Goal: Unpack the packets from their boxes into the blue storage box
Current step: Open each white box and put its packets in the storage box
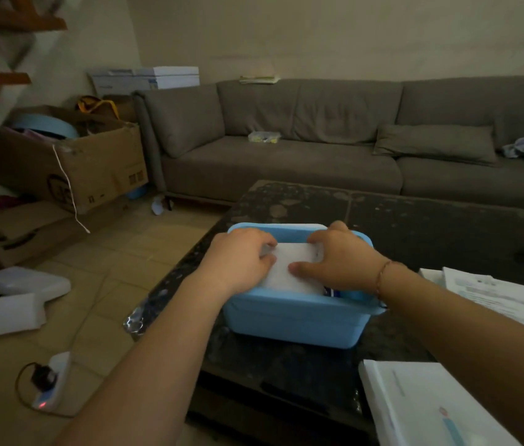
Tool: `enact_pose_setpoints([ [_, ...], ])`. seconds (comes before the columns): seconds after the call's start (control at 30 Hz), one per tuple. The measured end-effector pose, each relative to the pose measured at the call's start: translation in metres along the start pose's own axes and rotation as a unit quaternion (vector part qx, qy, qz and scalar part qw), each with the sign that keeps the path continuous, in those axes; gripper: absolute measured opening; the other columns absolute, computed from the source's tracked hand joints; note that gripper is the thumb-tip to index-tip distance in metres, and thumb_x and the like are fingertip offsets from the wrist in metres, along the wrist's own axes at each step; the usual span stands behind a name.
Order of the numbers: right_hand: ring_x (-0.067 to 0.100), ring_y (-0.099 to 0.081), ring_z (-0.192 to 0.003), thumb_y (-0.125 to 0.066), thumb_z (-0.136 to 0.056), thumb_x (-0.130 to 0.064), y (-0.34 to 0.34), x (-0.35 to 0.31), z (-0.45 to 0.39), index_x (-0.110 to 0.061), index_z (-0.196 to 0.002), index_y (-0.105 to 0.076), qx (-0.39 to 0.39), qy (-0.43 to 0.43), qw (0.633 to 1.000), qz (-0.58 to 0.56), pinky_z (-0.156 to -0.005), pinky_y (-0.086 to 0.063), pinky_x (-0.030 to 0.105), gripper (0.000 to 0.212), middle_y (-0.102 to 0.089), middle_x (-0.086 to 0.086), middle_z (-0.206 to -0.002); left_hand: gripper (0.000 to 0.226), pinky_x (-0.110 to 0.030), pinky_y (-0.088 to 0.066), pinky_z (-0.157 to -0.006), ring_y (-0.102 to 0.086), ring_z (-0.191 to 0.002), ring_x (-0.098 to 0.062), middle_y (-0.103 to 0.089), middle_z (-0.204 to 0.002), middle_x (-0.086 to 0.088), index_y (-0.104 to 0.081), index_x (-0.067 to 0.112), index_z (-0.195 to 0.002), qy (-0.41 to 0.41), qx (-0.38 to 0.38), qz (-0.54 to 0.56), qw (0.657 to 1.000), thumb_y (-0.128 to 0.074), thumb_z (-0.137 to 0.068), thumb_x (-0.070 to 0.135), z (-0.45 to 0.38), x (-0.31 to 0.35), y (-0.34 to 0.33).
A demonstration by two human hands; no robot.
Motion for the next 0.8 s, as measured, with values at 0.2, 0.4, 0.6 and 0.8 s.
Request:
enact_pose_setpoints([
  [0.2,0.011,-0.057,-0.096,-0.057,-0.083,-0.063,-0.009,0.007,-0.005,-0.026,-0.125,-0.051,-0.081,0.043,0.996,-0.007,-0.082,-0.043,0.026,0.056,-0.06,-0.007,-0.115,0.038,-0.044,-0.048,-0.1,-0.057,-0.116,-0.019,-0.064,-0.127,0.002,-0.067,0.026,-0.121,0.059,0.004,-0.004,0.998,-0.065,-0.088,0.045,-0.004,-0.014,0.0],
  [0.4,0.017,-0.046,-0.127,-0.055,-0.087,-0.058,0.0,0.009,0.009,-0.024,-0.145,-0.035,-0.011,0.058,0.998,-0.015,-0.104,-0.038,0.033,0.07,-0.043,-0.002,-0.147,0.033,-0.038,-0.047,-0.101,-0.056,-0.116,-0.017,-0.062,-0.13,0.001,-0.065,0.024,-0.122,0.071,0.084,0.038,0.993,-0.063,-0.092,0.037,0.013,-0.007,0.003],
  [0.6,-0.001,-0.052,-0.068,-0.048,-0.087,-0.059,0.0,0.052,0.14,-0.033,-0.082,-0.057,0.249,0.155,0.956,-0.01,-0.057,-0.048,0.021,0.028,-0.053,-0.017,-0.077,0.018,-0.021,-0.045,-0.064,-0.052,-0.068,-0.01,-0.061,-0.076,0.001,-0.065,0.01,-0.077,-0.272,0.287,0.175,0.902,-0.058,-0.091,0.018,0.116,0.046,-0.015],
  [0.8,0.011,-0.047,-0.05,-0.053,-0.085,-0.032,-0.074,0.097,0.204,-0.029,-0.061,-0.049,0.217,0.268,0.907,0.242,-0.037,-0.039,0.022,0.025,-0.05,-0.008,-0.054,0.013,-0.027,-0.044,-0.052,-0.053,-0.061,-0.008,-0.057,-0.065,0.009,-0.068,0.025,-0.075,-0.407,0.04,0.114,0.905,-0.072,-0.083,0.033,0.15,0.055,-0.096],
])
Point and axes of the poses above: each hand's wrist, its own z-axis away from the middle knuckle, its own y-axis out of the back of the hand, x = y × z, the point moved 2 cm from there along -z, towards the middle knuckle
